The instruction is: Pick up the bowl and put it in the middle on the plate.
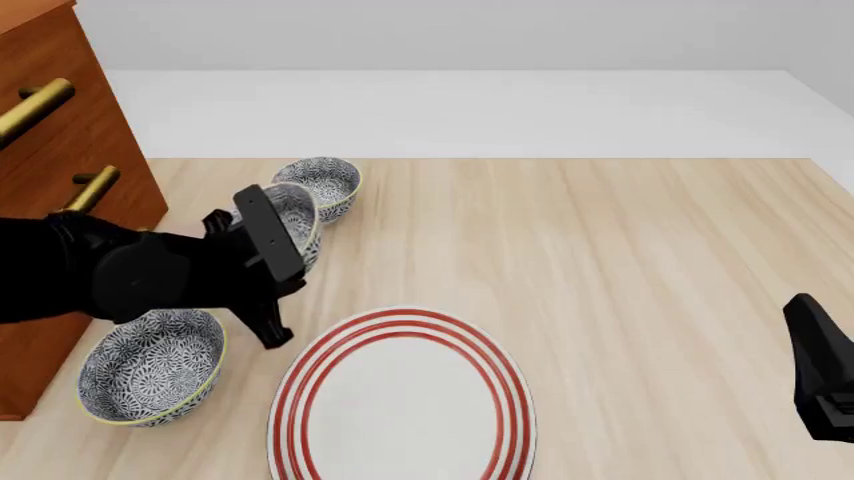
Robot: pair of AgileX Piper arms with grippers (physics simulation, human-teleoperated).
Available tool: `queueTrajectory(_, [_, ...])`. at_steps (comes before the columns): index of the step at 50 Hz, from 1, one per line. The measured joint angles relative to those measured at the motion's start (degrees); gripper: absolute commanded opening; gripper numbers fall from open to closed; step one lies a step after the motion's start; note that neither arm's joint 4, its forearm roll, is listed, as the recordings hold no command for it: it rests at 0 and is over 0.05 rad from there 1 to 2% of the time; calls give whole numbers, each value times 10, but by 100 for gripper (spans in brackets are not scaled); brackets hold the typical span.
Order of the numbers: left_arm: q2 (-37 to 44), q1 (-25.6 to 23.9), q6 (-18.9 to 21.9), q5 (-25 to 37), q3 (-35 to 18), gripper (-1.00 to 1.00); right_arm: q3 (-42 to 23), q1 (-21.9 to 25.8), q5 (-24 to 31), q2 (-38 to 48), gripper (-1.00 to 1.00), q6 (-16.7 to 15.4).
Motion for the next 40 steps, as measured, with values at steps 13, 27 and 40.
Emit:
queueTrajectory(13, [-43, -56, -19, 46, -9, -100, 0, 0, 0, 0, 100, 0])
queueTrajectory(27, [-81, -126, -46, 111, -27, -100, 0, 0, 0, 0, 100, 0])
queueTrajectory(40, [-114, -172, -42, 149, -21, -100, 0, 0, 0, 0, 100, 0])
